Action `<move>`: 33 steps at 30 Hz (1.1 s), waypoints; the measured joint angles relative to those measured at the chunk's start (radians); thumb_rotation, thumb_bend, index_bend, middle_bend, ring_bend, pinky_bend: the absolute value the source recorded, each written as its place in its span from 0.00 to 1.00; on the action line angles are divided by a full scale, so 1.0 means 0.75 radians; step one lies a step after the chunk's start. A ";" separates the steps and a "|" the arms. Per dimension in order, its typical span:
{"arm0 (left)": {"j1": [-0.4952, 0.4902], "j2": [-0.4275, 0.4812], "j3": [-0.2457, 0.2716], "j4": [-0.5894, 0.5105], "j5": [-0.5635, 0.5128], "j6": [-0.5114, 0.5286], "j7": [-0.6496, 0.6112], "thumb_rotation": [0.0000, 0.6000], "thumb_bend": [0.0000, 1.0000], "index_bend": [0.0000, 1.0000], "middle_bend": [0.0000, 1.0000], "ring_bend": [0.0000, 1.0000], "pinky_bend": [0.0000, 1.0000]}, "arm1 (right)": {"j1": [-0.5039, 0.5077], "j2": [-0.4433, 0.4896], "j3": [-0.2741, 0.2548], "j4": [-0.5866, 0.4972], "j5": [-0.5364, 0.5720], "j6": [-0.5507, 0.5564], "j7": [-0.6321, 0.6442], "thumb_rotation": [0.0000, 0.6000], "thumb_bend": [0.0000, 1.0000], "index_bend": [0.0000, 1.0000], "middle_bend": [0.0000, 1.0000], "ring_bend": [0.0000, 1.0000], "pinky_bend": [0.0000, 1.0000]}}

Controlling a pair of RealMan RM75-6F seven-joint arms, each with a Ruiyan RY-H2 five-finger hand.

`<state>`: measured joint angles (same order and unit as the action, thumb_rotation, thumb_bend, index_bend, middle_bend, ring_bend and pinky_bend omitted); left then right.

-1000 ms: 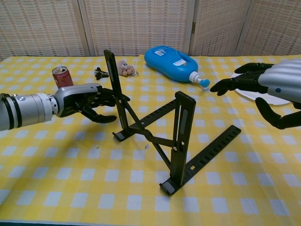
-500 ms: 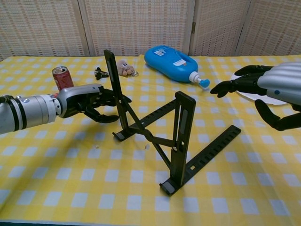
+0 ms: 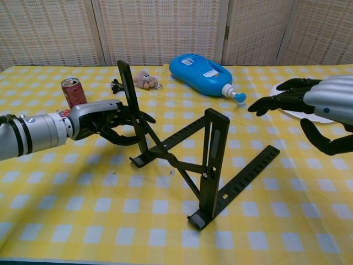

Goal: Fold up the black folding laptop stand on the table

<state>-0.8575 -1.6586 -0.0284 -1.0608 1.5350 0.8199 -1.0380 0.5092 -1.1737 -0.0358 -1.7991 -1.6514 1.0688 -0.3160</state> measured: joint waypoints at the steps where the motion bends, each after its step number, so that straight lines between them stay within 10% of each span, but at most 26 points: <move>1: 0.000 0.000 0.001 -0.003 0.000 0.001 0.001 1.00 0.43 0.52 0.20 0.15 0.00 | 0.000 0.000 0.000 0.000 -0.001 0.000 0.001 1.00 0.92 0.13 0.19 0.17 0.00; 33: 0.053 -0.008 -0.018 -0.020 -0.058 0.029 0.095 1.00 0.46 0.67 0.28 0.20 0.00 | -0.002 -0.003 -0.005 0.007 -0.017 -0.002 0.013 1.00 0.92 0.13 0.19 0.17 0.00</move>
<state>-0.8178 -1.6648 -0.0421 -1.0757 1.4914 0.8415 -0.9664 0.5074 -1.1757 -0.0392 -1.7942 -1.6641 1.0670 -0.3061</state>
